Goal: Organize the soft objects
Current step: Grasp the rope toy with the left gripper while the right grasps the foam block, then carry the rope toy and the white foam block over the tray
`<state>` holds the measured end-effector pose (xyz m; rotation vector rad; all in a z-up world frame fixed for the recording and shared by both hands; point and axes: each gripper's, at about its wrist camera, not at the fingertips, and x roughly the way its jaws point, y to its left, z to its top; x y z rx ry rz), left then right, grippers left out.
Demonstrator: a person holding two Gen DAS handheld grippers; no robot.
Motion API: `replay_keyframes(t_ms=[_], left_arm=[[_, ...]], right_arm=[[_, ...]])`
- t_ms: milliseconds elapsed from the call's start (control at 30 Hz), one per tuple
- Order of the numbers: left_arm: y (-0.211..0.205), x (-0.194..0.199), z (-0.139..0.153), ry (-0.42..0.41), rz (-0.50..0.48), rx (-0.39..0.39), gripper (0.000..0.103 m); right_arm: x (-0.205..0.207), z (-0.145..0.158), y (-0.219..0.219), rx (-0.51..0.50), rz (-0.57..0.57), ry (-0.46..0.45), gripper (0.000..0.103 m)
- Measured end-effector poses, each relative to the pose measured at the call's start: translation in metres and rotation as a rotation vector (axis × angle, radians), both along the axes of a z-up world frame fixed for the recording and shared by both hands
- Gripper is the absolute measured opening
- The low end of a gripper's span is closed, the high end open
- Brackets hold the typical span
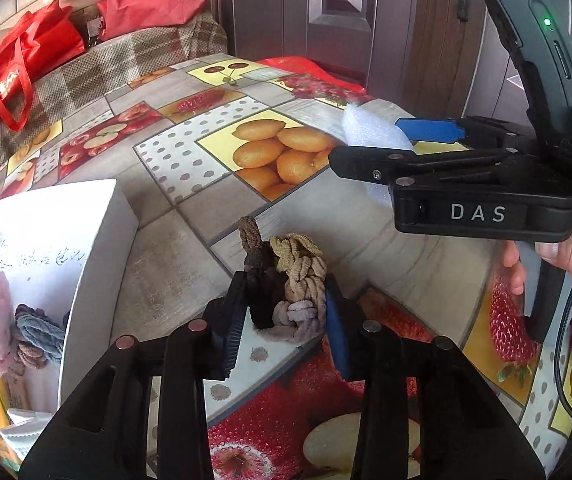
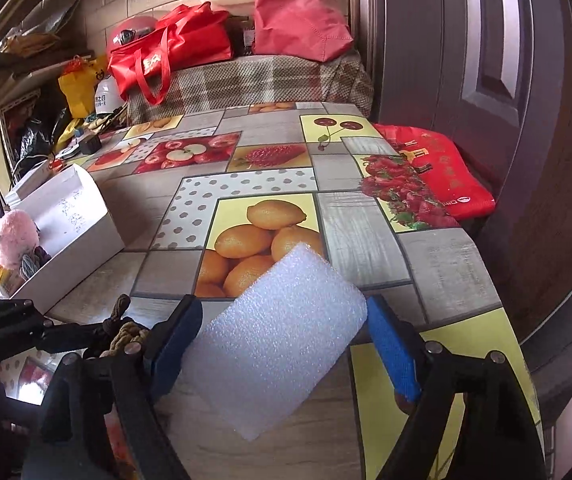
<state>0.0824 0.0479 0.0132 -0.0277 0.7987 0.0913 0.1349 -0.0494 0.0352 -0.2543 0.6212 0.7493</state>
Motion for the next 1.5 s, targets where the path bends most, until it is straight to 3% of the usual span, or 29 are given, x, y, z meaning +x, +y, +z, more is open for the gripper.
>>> replay_keyframes(t_ms=[200,333,500,633,867,1200,1500], left_arm=[[-0.018,-0.029,0.023,-0.193,-0.018,0.106,0.031],[-0.030,-0.055,0.036,-0.332,-0.012,0.174,0.031],[-0.039,-0.083,0.045,-0.443,-0.007,0.225,0.032],[-0.033,-0.096,0.049,-0.481,0.022,0.211,0.032],[0.002,-0.113,0.051,-0.489,0.122,0.096,0.032],[0.019,-0.168,0.050,-0.532,0.167,0.149,0.032],[0.048,-0.195,0.048,-0.551,0.257,0.118,0.032]], right_arm=[[-0.020,0.017,-0.021,0.119,-0.029,-0.140,0.084],[-0.030,0.022,-0.032,0.175,-0.055,-0.184,0.084],[-0.050,0.027,-0.039,0.217,-0.068,-0.253,0.084],[-0.070,0.029,-0.040,0.241,-0.065,-0.294,0.084],[-0.094,0.031,-0.036,0.269,-0.047,-0.307,0.084],[-0.121,0.031,-0.015,0.283,0.014,-0.320,0.084],[-0.148,0.030,0.006,0.284,0.073,-0.328,0.084]])
